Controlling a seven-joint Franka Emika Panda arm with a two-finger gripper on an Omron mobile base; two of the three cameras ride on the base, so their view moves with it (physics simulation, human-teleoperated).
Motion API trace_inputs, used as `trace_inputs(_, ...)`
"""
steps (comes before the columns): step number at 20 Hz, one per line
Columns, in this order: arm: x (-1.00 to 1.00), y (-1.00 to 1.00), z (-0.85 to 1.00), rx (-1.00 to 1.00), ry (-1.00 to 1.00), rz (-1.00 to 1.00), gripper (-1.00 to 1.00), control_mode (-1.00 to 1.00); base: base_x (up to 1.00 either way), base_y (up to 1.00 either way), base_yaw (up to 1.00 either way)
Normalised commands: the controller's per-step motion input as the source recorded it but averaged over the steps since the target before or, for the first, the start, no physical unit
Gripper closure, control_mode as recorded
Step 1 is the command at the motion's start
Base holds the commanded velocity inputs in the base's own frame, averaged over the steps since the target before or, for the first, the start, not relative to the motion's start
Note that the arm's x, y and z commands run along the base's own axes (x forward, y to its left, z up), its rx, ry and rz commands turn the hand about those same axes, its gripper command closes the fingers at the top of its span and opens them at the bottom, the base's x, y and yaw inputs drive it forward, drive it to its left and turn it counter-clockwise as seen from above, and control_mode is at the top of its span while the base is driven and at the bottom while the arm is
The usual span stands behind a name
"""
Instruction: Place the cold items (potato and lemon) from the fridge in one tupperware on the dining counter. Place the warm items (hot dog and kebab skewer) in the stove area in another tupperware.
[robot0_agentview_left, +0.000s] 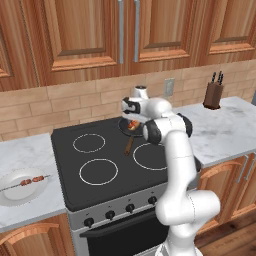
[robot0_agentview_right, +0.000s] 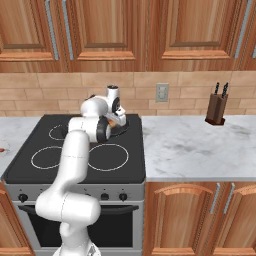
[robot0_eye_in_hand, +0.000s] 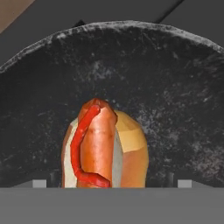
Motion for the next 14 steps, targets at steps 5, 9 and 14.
trace_inputs(5, 0.00, 0.00, -0.24, -0.01, 0.10, 0.00, -1.00, -1.00, 0.00, 0.00, 0.00)
trace_inputs(9, 0.00, 0.00, -0.08, 0.00, 0.11, 0.00, -1.00, -1.00, 0.00, 0.00, 0.00)
trace_inputs(14, 0.00, 0.00, -0.10, 0.00, 0.11, 0.00, 1.00, -1.00, 0.00, 0.00, 0.00)
